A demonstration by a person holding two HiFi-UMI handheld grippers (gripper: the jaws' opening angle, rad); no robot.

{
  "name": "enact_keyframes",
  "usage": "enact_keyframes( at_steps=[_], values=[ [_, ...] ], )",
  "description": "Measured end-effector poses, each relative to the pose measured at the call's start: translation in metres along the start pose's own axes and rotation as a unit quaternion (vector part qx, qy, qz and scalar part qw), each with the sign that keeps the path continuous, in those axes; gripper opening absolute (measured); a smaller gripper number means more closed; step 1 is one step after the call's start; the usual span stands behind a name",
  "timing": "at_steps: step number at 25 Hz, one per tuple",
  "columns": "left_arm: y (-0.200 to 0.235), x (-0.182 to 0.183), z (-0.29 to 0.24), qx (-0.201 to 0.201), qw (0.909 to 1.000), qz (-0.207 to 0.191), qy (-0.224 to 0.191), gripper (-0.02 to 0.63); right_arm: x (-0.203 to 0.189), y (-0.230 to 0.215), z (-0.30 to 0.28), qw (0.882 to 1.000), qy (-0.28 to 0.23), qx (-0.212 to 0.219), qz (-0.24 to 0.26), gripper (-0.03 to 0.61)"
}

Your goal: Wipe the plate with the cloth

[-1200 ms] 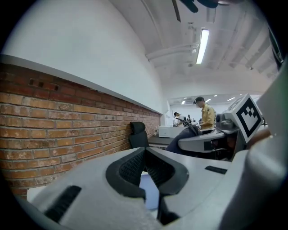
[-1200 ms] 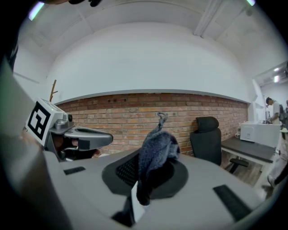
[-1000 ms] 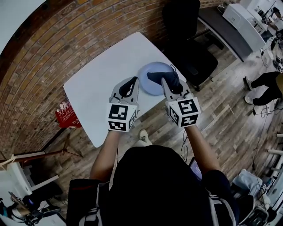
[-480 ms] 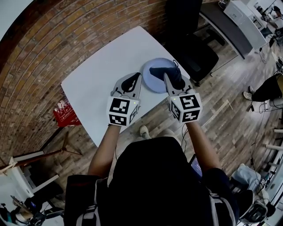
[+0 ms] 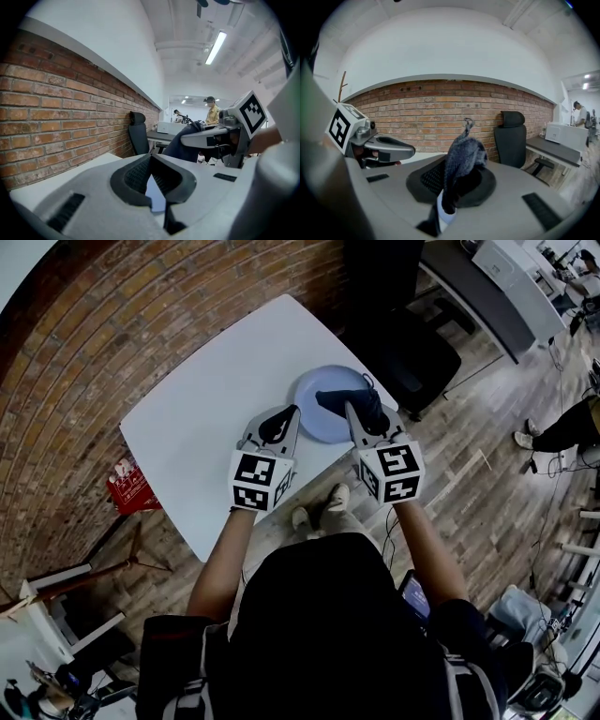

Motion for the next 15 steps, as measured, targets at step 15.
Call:
enact_keyframes(
  at_steps=[15],
  values=[
    [0.012,-0.062,-0.058,0.030,0.9927,-0.048,0.106,0.020,-0.050,-0.042,-0.043,0.998,0.057,0.029,0.018,0.041]
  ],
)
Point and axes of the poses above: the fingertips, and each gripper's own axes: z backward along the fingers, y to its left, x out of its top, the point moved 2 cm from there along z, backward along the fingers, and after that the axes turned 9 degrees about z, right-handed, at the moved point
